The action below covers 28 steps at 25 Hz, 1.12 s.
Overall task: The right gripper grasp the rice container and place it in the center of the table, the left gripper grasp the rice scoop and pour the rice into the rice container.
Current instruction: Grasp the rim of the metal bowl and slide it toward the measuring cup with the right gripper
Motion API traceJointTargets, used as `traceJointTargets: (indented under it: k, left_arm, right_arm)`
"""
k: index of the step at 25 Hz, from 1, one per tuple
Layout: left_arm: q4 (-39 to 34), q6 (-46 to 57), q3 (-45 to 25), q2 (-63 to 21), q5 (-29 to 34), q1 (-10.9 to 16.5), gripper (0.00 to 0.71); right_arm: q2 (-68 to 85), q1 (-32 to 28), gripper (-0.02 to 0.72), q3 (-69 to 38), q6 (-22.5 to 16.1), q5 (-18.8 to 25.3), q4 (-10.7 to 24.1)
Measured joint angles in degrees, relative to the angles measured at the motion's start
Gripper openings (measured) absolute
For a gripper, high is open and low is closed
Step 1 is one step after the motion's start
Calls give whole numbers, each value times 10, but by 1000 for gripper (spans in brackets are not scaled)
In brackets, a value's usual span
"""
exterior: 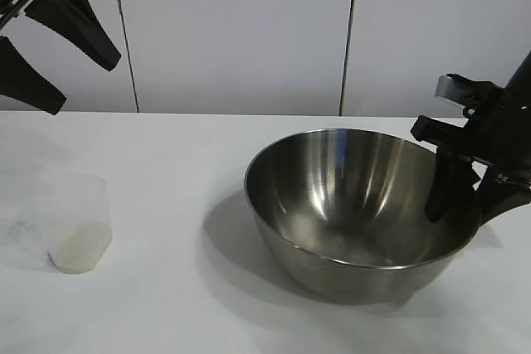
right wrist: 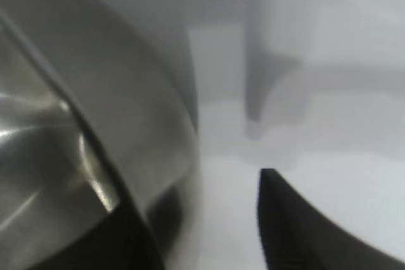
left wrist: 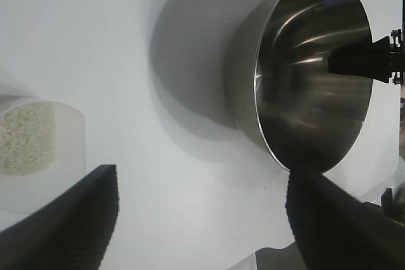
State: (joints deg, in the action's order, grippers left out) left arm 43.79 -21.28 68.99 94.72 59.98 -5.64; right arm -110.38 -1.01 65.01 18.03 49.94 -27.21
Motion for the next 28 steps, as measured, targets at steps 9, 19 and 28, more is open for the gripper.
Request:
traceJointTargets:
  k: [9,19,28]
  left_arm:
    - [0,0,0,0,0,0,533]
    - [0,0,0,0,0,0,533]
    - [0,0,0,0,0,0,533]
  right_arm:
    - [51,10,19,99,21,109,-36]
    - [12,176,16,121,-82,38,-11]
    - [-63,226,16,121,-170,-38,36]
